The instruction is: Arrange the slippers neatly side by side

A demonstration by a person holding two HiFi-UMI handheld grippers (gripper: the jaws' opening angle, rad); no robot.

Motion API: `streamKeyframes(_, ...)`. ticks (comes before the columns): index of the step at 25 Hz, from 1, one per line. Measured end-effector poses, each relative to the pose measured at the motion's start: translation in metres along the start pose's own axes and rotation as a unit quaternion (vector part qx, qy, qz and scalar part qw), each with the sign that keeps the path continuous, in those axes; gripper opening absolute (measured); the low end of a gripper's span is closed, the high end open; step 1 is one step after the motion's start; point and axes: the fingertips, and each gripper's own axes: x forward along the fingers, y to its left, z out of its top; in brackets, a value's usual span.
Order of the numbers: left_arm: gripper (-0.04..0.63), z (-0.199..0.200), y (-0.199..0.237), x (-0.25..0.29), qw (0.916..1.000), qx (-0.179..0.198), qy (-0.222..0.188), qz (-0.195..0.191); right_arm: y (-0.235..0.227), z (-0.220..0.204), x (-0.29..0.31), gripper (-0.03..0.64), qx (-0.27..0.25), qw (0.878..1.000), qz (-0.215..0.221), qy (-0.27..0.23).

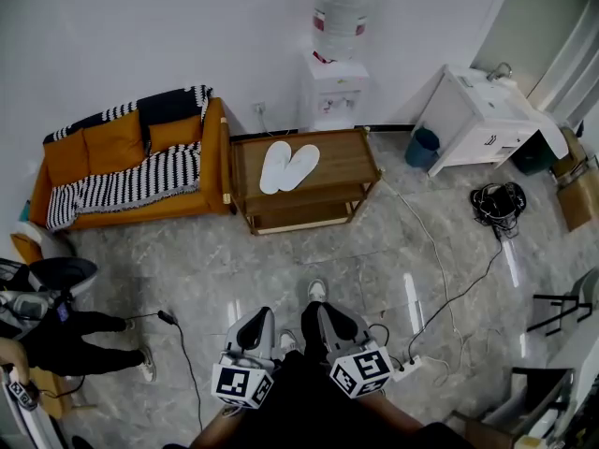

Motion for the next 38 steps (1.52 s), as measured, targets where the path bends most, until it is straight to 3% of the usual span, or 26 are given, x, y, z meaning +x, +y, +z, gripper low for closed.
streamKeyframes(9, 0.012, 0.013, 0.035, 0.046, 0.9997, 0.008, -0.003, 0.022, -0.024, 0.015, 0.059, 0.012, -0.003, 1.0, 0.02, -0.001)
streamKeyframes(20, 0.012, 0.054, 0.067, 0.166, 0.9996, 0.009, -0.003, 0.027, -0.092, 0.074, 0.153, 0.012, -0.006, 1.0, 0.022, 0.007)
streamKeyframes(38, 0.012, 0.096, 0.077, 0.328, 0.998, 0.006, -0.003, 0.063, -0.212, 0.134, 0.259, 0.012, 0.001, 0.998, 0.048, 0.039)
